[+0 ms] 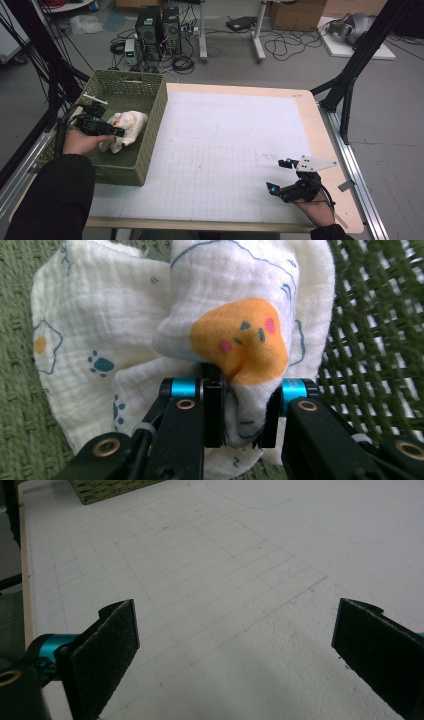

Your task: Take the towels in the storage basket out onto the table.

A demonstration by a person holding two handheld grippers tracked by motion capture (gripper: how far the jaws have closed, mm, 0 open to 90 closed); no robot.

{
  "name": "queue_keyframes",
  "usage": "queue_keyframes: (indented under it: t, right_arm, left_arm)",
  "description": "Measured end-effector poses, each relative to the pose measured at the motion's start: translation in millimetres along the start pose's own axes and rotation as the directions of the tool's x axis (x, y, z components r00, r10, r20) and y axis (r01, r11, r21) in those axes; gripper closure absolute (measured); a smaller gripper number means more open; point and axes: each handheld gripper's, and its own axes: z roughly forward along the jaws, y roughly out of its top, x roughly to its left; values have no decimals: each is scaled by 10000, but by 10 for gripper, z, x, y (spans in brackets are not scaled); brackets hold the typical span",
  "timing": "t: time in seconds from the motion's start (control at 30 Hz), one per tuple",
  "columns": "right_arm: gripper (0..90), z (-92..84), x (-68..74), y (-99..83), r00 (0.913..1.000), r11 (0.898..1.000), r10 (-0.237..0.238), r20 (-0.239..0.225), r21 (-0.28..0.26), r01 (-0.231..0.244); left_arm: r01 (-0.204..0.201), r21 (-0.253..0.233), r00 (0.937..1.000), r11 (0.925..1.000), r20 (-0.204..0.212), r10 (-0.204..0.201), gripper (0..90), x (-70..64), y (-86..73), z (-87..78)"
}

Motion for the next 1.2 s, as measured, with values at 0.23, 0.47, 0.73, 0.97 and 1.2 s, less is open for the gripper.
queue_keyframes:
  t: [0.23, 0.47, 0.73, 0.97, 1.2]
  right_arm:
    - [40, -1, -1, 0, 10000, 10000, 7, -13, -7, -7]
    - [40, -10, 1, 1, 10000, 10000, 79, 24, -4, -79]
    - [40, -49, -30, 1, 9997, 9998, 130, 219, -143, -126]
    - [40, -76, -51, -1, 9993, 9997, 149, 346, -196, -142]
    - [40, -84, -43, -5, 9992, 9996, 202, 336, -183, -196]
  left_arm:
    - [422, -615, 9983, 9972, 434, -395, 789, 34, 6, -102]
    - [650, -1016, 9966, 9927, 569, -595, 789, 64, -15, -163]
    - [830, -1493, 9932, 9853, 934, -695, 789, 83, -44, -258]
    - [998, -1809, 9886, 9784, 1293, -770, 789, 99, -53, -322]
    - [1095, -2114, 9845, 9712, 1579, -766, 789, 122, -75, -402]
